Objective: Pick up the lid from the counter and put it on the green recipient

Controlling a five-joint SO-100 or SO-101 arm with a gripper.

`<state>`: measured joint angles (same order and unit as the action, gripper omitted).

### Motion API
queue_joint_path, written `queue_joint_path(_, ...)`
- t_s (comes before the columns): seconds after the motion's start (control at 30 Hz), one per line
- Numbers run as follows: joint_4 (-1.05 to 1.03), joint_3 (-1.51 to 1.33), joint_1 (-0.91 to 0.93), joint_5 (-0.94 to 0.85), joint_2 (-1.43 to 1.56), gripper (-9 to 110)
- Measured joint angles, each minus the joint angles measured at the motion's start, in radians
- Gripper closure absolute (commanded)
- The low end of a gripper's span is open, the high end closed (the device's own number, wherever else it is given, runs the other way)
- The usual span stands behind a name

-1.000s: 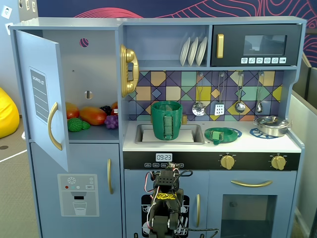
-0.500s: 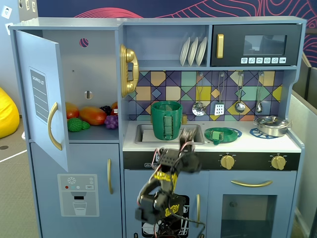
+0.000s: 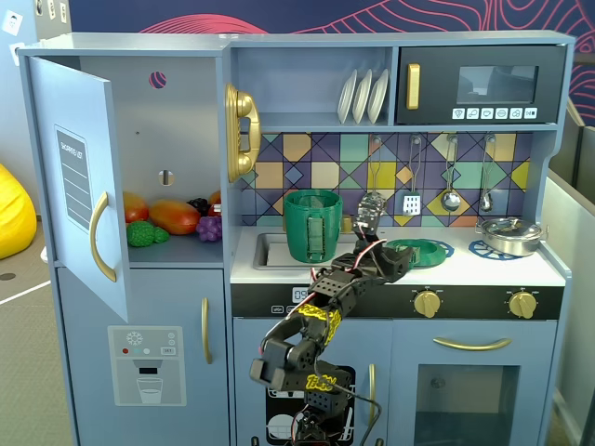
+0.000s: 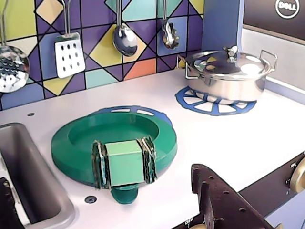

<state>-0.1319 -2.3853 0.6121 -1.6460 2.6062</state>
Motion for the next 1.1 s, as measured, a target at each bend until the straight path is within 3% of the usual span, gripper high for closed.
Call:
queue_joint_path(0.23,0.091,0.026,0.038,0.0,-0.187,55)
queue_joint_path(1.1,0.117,0.388,-0.021,-0.017,-0.667,66)
